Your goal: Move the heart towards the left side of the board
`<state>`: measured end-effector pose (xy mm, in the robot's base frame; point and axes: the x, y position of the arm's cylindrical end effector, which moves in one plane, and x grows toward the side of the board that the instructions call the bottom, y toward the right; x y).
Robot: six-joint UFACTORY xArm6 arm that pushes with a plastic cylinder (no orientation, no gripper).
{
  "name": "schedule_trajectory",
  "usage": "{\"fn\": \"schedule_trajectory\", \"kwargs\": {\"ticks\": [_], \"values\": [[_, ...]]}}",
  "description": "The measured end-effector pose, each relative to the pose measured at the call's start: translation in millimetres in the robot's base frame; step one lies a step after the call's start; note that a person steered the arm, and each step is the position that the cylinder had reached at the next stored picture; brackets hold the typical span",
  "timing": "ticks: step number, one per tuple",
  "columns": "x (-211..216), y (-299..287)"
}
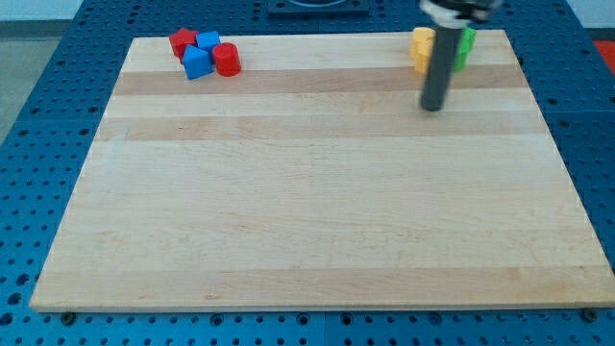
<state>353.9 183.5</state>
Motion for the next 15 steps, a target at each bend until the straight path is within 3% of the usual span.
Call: {"fn": "schedule_trajectory", "kwargs": {"ticks": [2,5,6,8,11,13,15], "values": [[-37,106],[-163,122],[-162,104],[-162,-1],[-115,-22],[-115,-27],[-106,-87]]}}
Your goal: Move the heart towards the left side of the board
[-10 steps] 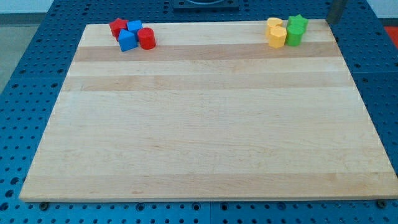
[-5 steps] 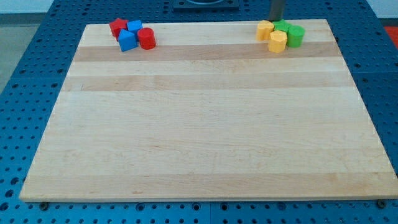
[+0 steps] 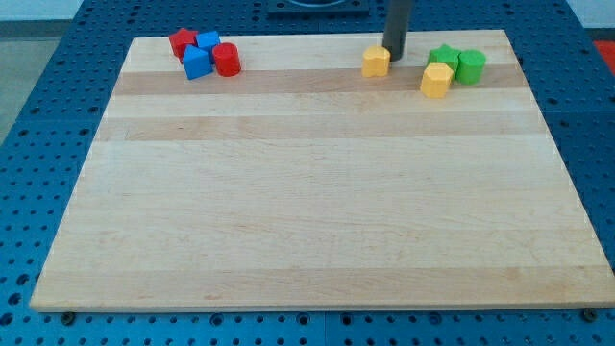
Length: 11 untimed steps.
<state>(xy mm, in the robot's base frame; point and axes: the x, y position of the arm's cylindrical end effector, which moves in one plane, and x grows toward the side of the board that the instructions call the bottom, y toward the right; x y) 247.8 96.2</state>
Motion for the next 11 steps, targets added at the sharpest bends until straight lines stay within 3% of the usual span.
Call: {"fn": "schedule_trajectory", "kwargs": {"ticks": [1,5,9,11], "values": [[17,-30],[108,-56],[67,-105],[67,-171]]}}
